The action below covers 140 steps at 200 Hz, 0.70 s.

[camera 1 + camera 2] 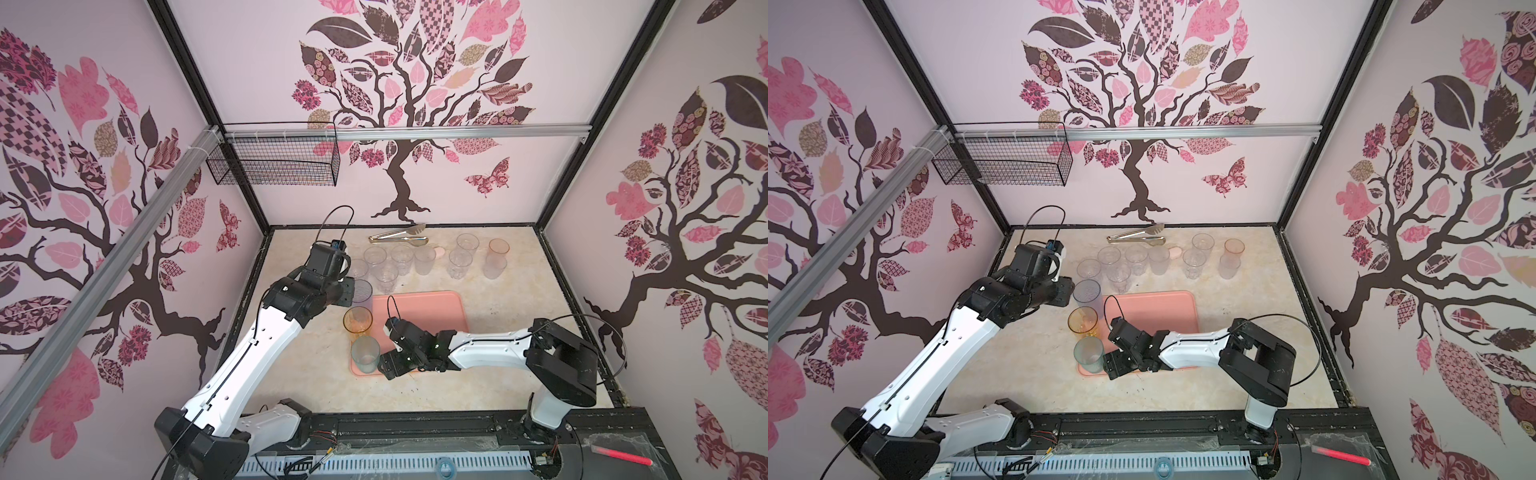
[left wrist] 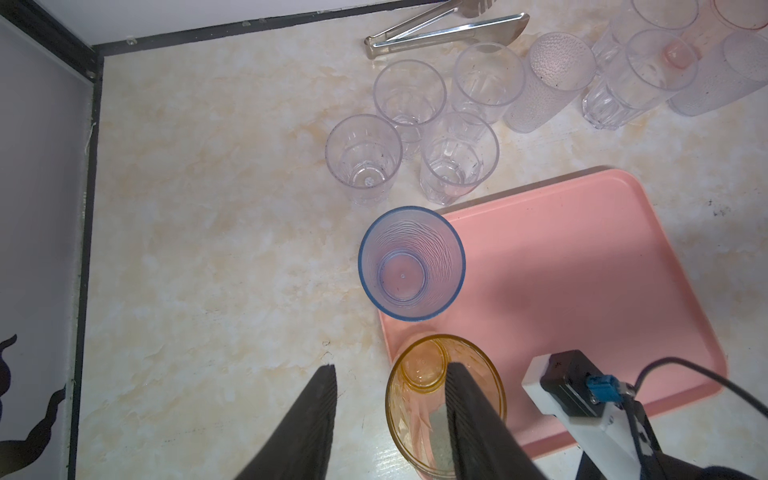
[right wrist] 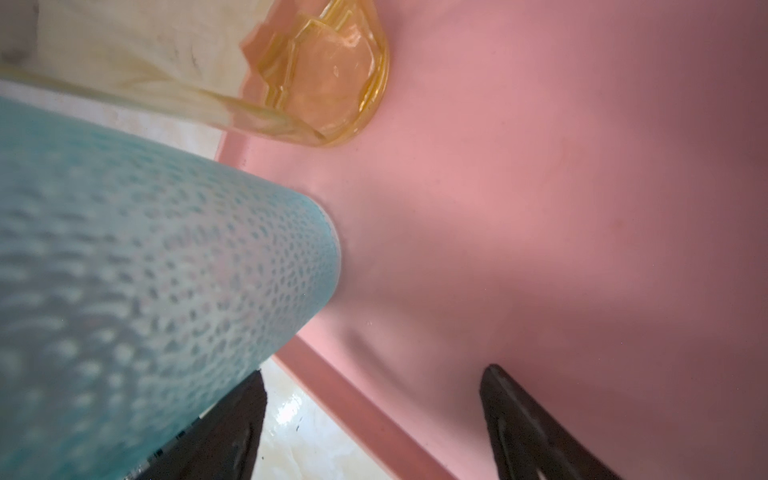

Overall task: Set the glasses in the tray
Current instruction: 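Lower the teal glass onto the tray edge nearest the robot with the left gripper, then open the left gripper and draw it back while the right gripper rises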

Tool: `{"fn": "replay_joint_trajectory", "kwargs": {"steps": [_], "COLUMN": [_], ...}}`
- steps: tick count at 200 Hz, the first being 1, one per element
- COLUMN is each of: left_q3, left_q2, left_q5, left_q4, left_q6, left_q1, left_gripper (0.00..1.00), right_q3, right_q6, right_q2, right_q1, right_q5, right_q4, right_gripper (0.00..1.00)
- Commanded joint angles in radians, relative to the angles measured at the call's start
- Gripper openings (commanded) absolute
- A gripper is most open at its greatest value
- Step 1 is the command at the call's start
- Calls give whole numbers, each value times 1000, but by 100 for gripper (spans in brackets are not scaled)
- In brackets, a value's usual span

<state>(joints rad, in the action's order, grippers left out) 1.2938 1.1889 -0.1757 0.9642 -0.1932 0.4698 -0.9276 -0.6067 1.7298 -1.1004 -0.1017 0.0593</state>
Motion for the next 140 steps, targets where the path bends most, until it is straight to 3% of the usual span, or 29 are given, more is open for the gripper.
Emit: {"fn": "replay_joint_trajectory", "kwargs": {"steps": [1, 82, 140], "left_q3": [-27, -39, -22], "left_q2": [-12, -17, -24], "left_q5": [-10, -12, 39], "left_q4": [-25, -28, -38], "left_q6": [2, 6, 10], "left_q1": [-7, -18, -118], "left_gripper": [47, 48, 52], "right_q3": [-36, -68, -92], "right_q6": [-7, -8, 77], "right_q2": [35, 70, -73], "right_q1": [-11, -15, -9], "right_q5": [-7, -23, 40], "right_q4": [8, 2, 125], "right_gripper": [84, 84, 86]}}
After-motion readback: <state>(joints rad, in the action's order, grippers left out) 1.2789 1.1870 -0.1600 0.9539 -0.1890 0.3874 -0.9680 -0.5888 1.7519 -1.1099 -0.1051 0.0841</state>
